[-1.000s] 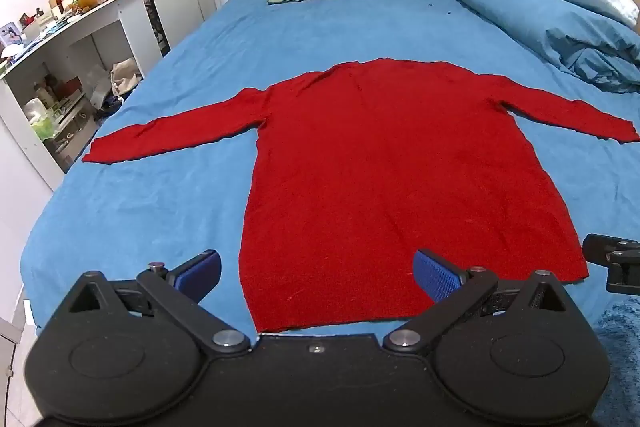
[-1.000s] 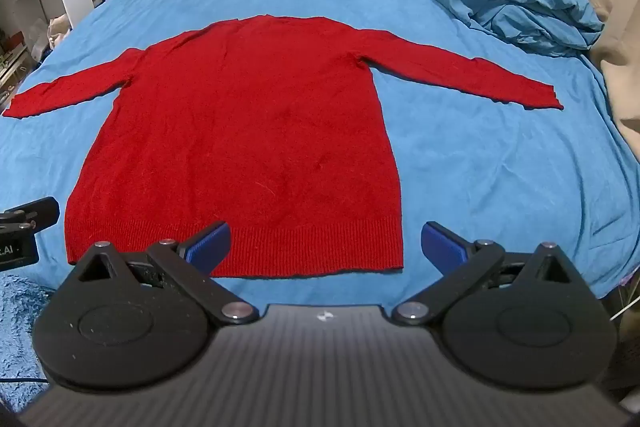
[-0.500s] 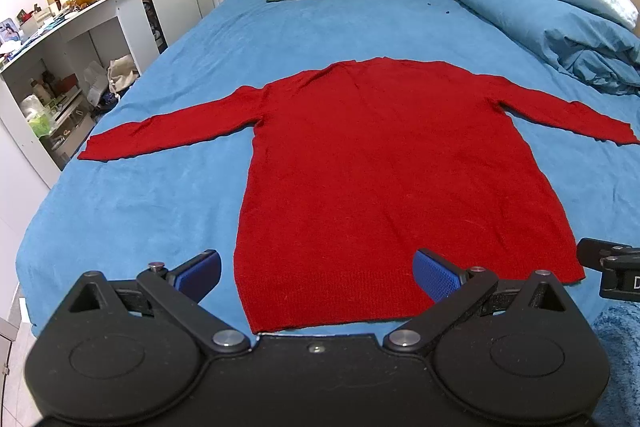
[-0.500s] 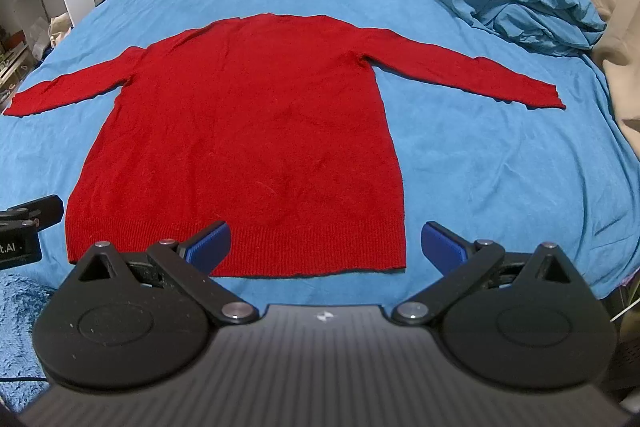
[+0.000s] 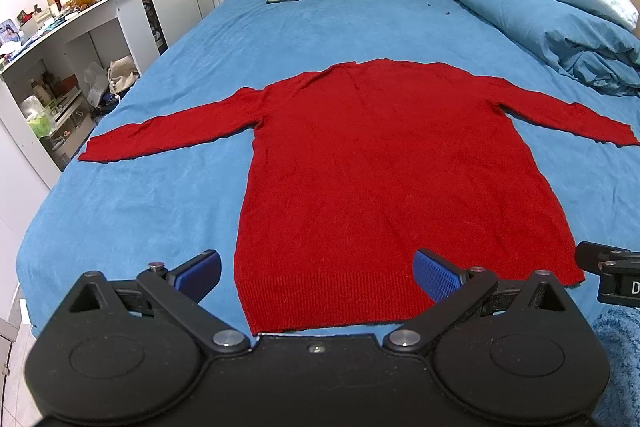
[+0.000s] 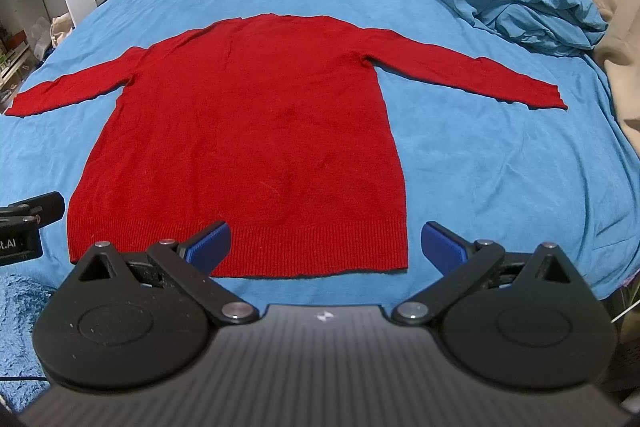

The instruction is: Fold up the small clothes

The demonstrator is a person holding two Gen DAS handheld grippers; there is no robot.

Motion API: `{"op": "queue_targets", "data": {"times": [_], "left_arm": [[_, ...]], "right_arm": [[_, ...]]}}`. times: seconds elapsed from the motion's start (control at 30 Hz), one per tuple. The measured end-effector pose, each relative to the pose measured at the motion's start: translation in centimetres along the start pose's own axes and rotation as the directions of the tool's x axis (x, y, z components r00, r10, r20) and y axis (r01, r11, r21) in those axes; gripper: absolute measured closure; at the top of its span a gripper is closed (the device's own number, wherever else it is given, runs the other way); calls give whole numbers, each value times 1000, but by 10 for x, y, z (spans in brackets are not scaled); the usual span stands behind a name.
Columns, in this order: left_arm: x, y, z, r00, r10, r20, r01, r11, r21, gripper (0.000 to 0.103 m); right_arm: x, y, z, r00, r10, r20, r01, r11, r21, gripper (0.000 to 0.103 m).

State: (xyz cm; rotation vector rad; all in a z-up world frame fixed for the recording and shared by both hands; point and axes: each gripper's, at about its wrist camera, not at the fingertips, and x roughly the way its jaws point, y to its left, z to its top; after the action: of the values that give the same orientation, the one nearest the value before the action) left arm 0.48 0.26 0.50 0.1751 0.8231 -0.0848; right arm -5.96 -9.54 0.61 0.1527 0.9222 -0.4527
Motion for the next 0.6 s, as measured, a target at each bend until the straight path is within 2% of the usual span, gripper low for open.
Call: {"op": "queue_targets", "data": {"times": [0.6], "left_arm": [[-2,-2,0,1000,-5,5,5,1000,-5,0]], "right_arm": [[-2,-1,0,1000,10,4,-10,1000,-7,0]]}}
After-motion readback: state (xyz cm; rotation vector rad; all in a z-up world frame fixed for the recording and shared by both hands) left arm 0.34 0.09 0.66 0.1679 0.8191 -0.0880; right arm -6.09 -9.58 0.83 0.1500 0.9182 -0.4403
